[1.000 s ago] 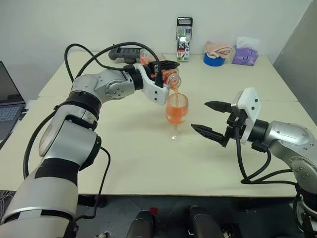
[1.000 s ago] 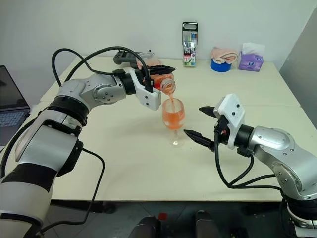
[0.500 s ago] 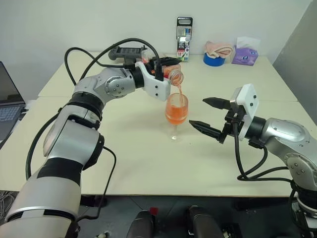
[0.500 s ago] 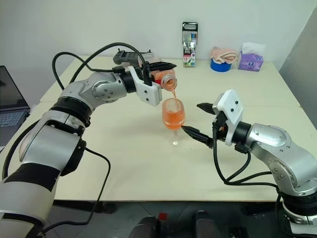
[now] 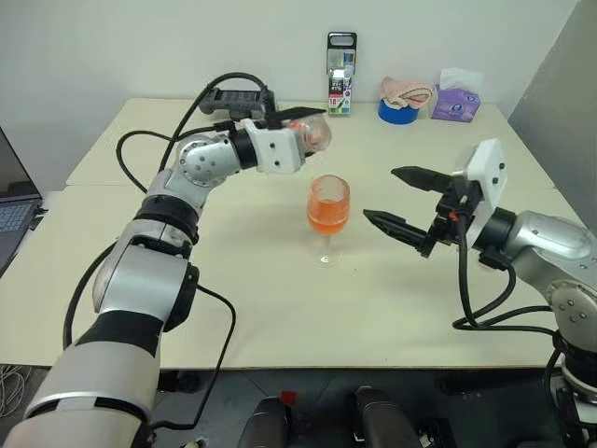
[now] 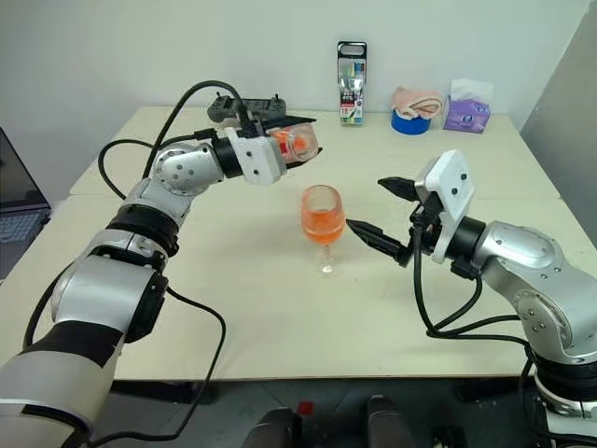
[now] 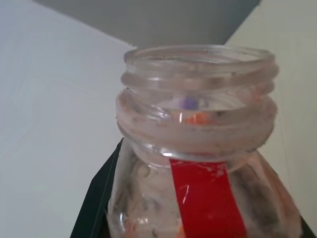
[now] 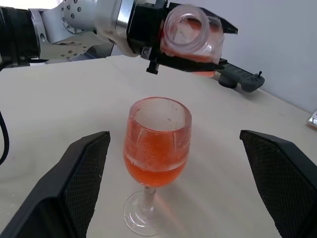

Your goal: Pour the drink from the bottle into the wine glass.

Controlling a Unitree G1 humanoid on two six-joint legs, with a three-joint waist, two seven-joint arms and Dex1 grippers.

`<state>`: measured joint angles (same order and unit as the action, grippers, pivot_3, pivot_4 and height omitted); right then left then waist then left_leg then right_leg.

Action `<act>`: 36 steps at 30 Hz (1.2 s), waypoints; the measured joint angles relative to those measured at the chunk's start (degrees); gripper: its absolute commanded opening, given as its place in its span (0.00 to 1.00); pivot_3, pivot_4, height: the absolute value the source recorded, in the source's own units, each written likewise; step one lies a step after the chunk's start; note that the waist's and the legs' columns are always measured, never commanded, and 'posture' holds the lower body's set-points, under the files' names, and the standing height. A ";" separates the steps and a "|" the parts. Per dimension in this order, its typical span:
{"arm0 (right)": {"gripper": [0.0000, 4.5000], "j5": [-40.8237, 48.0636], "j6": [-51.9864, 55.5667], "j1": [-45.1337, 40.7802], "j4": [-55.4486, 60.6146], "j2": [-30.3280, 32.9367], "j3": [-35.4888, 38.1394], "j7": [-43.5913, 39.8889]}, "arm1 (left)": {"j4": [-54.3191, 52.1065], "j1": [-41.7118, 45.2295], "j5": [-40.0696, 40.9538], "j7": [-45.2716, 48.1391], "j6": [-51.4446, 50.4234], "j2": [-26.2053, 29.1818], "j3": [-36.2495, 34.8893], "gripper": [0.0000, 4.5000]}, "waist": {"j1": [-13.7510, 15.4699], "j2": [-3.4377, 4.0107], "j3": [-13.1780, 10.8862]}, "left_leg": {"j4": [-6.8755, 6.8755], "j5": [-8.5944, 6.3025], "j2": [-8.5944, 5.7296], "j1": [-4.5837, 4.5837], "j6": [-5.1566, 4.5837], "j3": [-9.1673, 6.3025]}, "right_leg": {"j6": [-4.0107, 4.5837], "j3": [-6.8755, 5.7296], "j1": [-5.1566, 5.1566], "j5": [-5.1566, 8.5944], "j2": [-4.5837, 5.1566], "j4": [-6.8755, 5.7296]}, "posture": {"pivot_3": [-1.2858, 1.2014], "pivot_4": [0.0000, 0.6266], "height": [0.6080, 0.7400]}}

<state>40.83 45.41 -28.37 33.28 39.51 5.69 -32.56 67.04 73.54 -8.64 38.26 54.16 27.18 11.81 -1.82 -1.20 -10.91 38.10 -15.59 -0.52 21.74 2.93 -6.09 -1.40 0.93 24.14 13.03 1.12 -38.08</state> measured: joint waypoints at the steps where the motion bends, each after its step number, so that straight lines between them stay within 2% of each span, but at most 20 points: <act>1: 1.00 0.58 0.26 -0.40 -0.26 -0.03 0.06 0.11 | -1.46 -0.67 3.43 1.60 -4.06 -0.36 -2.55 0.38 | -0.02 0.00 0.00 | 0.01 0.00 0.00 -0.01 0.00 0.00 | 0.00 0.01 0.00 0.00 0.00 -0.01 | 0.52 0.24 1.00; 5: 1.00 3.09 3.41 -2.95 -0.37 0.42 0.54 0.83 | -7.48 -3.71 13.35 2.16 -23.70 -1.07 -11.28 0.38 | -0.18 0.02 0.01 | 0.03 0.00 0.02 -0.06 0.00 -0.01 | 0.00 0.01 -0.01 0.00 -0.01 -0.05 | 0.52 0.24 1.00; 7: 1.00 4.24 5.58 -5.01 -0.31 0.55 0.92 1.97 | -11.42 -6.88 15.55 0.17 -32.88 -1.09 -13.83 0.38 | -0.30 0.03 0.02 | 0.02 0.00 0.05 -0.10 0.00 -0.02 | 0.00 0.01 -0.01 0.00 -0.03 -0.10 | 0.52 0.24 1.00; 11: 1.00 5.50 9.86 -13.07 -0.49 -0.77 -0.80 5.31 | -19.41 -15.57 18.52 -10.21 -48.60 -2.54 -18.94 0.38 | -0.54 0.03 0.02 | 0.03 0.00 0.08 -0.20 0.00 -0.07 | 0.00 0.02 0.02 0.00 -0.03 -0.31 | 0.52 0.24 1.00; 13: 1.00 5.52 11.78 -16.29 -0.80 -2.16 -2.93 6.57 | -22.91 -19.75 18.42 -14.95 -53.15 -2.68 -19.66 0.38 | -0.53 0.01 0.03 | 0.02 0.00 0.08 -0.24 0.00 -0.10 | 0.00 0.00 0.05 0.00 -0.03 -0.48 | 0.52 0.24 1.00; 16: 1.00 5.33 14.36 -20.76 -3.48 -5.11 -5.40 8.74 | -28.31 -23.79 17.69 -18.97 -57.55 -3.16 -20.05 0.38 | -0.17 0.01 0.03 | 0.02 0.02 0.08 -0.23 0.03 -0.12 | 0.01 -0.02 0.11 0.00 -0.03 -0.57 | 0.52 0.24 1.00; 19: 1.00 3.87 15.15 -24.07 -5.09 -5.33 -7.71 8.65 | -33.10 -25.46 17.85 -21.96 -60.46 -4.31 -21.24 0.38 | 0.31 -0.03 0.05 | 0.03 0.02 0.06 -0.21 0.04 -0.14 | 0.01 -0.05 0.09 0.00 -0.02 -0.53 | 0.52 0.24 1.00; 31: 1.00 -1.81 13.94 -23.81 -7.30 -0.80 -9.58 1.85 | -41.91 -35.36 19.31 -28.92 -62.74 -7.71 -25.12 0.38 | 0.24 -0.04 0.06 | -0.01 0.02 0.06 -0.27 0.03 -0.05 | 0.02 0.01 0.08 0.00 0.02 -0.50 | 0.52 0.24 1.00; 33: 1.00 -2.02 13.93 -23.62 -7.29 -0.69 -9.57 1.26 | -42.84 -35.93 19.33 -29.21 -63.16 -7.75 -25.15 0.54 | 0.20 -0.04 0.06 | -0.01 0.02 0.06 -0.29 0.03 -0.04 | 0.01 0.02 0.06 0.00 0.00 -0.50 | 0.52 0.24 1.00; 36: 1.00 -2.93 13.69 -23.30 -7.25 -0.68 -9.58 0.79 | -43.98 -36.40 19.28 -29.79 -64.00 -7.77 -25.15 0.72 | 0.18 -0.04 0.06 | -0.01 0.02 0.05 -0.29 0.03 -0.03 | 0.01 0.02 0.06 0.00 0.00 -0.49 | 0.52 0.24 1.00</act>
<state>37.91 59.10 -51.67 26.03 38.83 -3.90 -31.77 23.06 37.14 10.64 8.48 -9.84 19.41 -13.34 -1.64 -1.24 -10.85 38.09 -15.57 -0.46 21.45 2.96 -6.13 -1.39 0.96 24.20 13.03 1.12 -38.57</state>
